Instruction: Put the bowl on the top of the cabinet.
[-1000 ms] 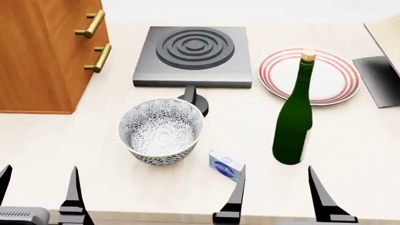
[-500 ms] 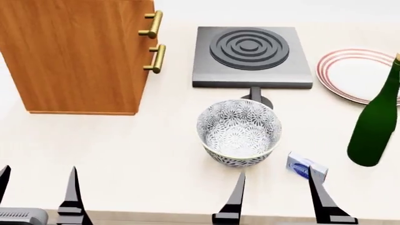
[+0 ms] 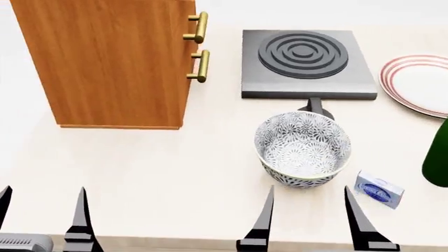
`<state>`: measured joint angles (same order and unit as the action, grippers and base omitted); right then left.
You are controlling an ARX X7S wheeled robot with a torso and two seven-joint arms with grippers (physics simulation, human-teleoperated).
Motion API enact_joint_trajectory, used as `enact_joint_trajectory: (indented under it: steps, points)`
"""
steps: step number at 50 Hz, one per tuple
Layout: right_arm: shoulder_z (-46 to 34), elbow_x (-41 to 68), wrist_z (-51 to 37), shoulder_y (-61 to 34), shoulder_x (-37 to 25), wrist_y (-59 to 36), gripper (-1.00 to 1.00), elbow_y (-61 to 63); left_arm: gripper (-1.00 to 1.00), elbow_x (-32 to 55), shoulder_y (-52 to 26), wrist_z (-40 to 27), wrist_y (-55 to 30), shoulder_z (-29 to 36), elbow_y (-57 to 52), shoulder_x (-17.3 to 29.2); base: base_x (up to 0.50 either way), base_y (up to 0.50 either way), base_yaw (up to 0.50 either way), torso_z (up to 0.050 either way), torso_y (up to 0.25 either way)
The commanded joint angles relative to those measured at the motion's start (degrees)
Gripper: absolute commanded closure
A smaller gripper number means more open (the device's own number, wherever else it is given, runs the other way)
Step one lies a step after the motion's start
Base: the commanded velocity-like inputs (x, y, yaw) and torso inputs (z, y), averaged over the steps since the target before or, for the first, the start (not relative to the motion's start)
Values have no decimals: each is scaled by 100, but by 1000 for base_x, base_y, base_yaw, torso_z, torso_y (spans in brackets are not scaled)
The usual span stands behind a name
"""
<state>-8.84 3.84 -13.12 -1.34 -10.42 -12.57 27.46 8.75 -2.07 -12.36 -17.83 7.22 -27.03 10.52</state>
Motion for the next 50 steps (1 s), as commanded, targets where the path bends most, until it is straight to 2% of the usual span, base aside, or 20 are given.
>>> enact_joint_trajectory:
  steps: [1, 18, 28, 46, 50]
  points:
    - [-18, 67, -39, -10, -28, 28, -100, 2, -100, 49, 14, -55, 46, 32, 24, 55, 0, 500, 0, 0, 0]
    - [-69, 113, -95, 4, -82, 91, -100, -8, -100, 154, 9, -181, 57, 91, -12, 163, 0, 144, 0, 0, 0]
    - [-108, 132, -118, 19, -128, 132, -100, 9, -100, 193, 8, -248, 55, 137, -38, 212, 0, 475, 0, 0, 0]
    - [-158, 243, -172, 6, -180, 19, -100, 20, -100, 251, 7, -299, 142, 187, 46, 268, 0, 41, 0, 0, 0]
    - [-190, 222, -213, 2, -195, 44, -100, 35, -100, 269, 15, -306, 149, 198, 28, 282, 446, 0, 0, 0, 0]
